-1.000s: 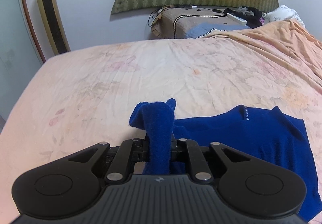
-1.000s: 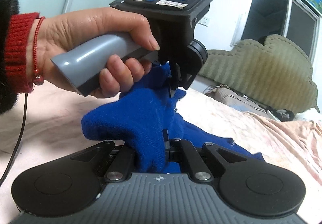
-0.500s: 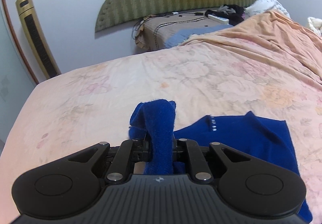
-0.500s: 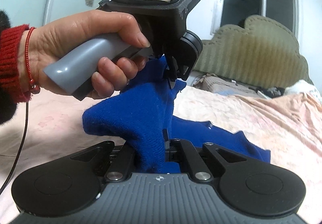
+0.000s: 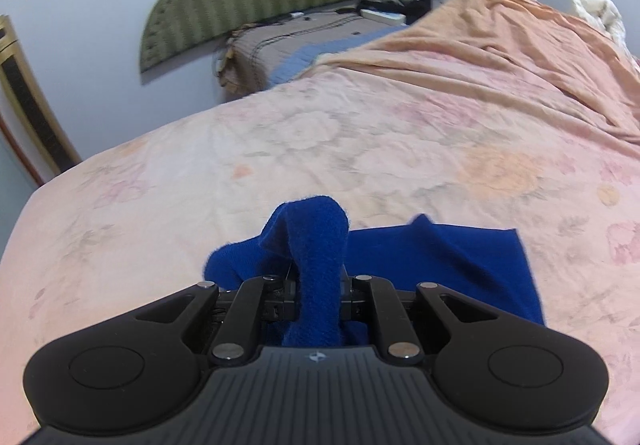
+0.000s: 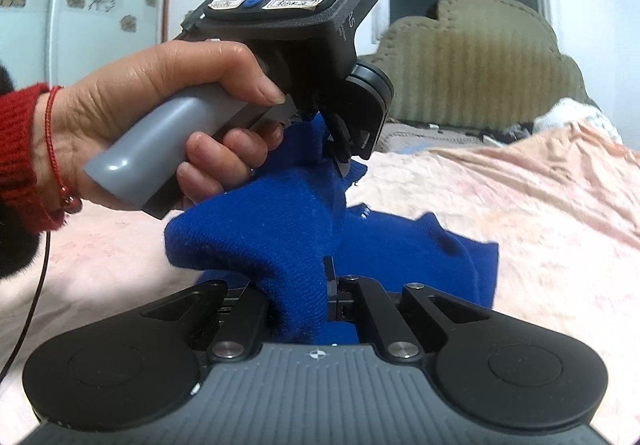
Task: Fold small clothes
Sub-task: 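Lift the folded sweater edge with both tools and fold it over, then lay the folded edge down with both tools and press it flat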
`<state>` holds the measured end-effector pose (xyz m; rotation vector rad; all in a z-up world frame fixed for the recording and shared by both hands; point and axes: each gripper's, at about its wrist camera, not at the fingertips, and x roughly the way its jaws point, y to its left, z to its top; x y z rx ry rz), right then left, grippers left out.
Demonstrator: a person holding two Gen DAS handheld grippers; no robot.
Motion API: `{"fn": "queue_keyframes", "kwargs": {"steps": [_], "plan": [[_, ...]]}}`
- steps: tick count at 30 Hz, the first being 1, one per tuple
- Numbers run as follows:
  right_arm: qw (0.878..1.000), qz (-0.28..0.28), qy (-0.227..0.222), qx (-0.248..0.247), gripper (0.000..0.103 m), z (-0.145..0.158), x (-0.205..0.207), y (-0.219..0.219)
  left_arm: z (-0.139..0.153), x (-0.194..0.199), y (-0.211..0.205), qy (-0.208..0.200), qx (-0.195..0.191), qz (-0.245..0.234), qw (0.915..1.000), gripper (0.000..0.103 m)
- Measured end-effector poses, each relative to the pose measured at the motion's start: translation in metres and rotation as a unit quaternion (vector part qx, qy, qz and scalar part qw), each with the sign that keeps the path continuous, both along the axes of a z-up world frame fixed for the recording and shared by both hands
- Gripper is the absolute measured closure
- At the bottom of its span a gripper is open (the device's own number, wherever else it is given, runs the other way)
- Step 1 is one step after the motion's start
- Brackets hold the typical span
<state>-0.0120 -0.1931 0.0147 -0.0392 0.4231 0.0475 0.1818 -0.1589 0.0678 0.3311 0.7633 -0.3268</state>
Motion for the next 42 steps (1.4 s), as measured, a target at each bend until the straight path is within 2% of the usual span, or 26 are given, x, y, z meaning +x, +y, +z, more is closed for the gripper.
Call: {"fn": "queue_keyframes", "kwargs": {"steps": [5,11,16,17,20,22,26,28,29,30,31,33,36,39,42], "plan": [[0.999,-0.028,0.014,0.036,0.098,-0.007,-0.001,-0.026,-0.016,0.000,-0.034,0.010,0.005,-0.021,0.9997,0.090],[0.996,-0.052,0.018,0.066,0.098,-0.013,-0.005,-0.048,-0.023,-0.003,-0.064,-0.002,0.003,-0.044,0.9990,0.095],[0.987,-0.063,0.049,0.138,0.096,-0.024,0.000,-0.071,-0.032,0.002,-0.084,0.022,-0.013,-0.079,0.9965,0.095],[0.984,-0.067,0.057,0.155,0.094,-0.026,0.001,-0.076,-0.033,0.003,-0.085,0.029,-0.018,-0.081,0.9961,0.095],[0.973,-0.083,0.078,0.201,0.072,-0.035,0.003,-0.092,-0.027,0.005,-0.083,0.046,-0.046,-0.081,0.9946,0.094],[0.966,-0.086,0.084,0.230,0.072,-0.039,0.002,-0.102,-0.019,0.006,-0.077,0.049,-0.055,-0.078,0.9943,0.093],[0.956,-0.081,0.085,0.269,0.070,-0.044,0.002,-0.114,0.003,0.006,-0.059,0.030,-0.073,-0.073,0.9942,0.091],[0.955,-0.077,0.086,0.275,0.067,-0.044,0.004,-0.114,0.011,0.009,-0.053,0.030,-0.084,-0.075,0.9931,0.076],[0.955,-0.076,0.086,0.273,0.066,-0.045,0.005,-0.113,0.014,0.011,-0.052,0.030,-0.088,-0.072,0.9930,0.050],[0.956,-0.075,0.087,0.270,0.065,-0.044,0.006,-0.112,0.017,0.013,-0.051,0.024,-0.092,-0.066,0.9933,0.017],[0.957,-0.075,0.087,0.267,0.065,-0.044,0.007,-0.110,0.019,0.013,-0.049,0.009,-0.094,-0.058,0.9938,0.010],[0.957,-0.074,0.088,0.266,0.063,-0.044,0.007,-0.112,0.026,0.007,-0.046,-0.033,-0.095,-0.046,0.9939,0.009],[0.953,-0.079,0.087,0.278,0.062,-0.044,0.006,-0.115,0.032,0.002,-0.042,-0.044,-0.082,-0.042,0.9947,0.009],[0.938,-0.086,0.079,0.326,0.055,-0.046,0.003,-0.127,0.027,-0.014,-0.029,-0.057,-0.050,-0.037,0.9964,0.009],[0.916,-0.089,0.076,0.384,0.055,-0.052,-0.001,-0.144,0.011,-0.040,-0.010,-0.078,-0.003,-0.031,0.9964,0.009]]}}
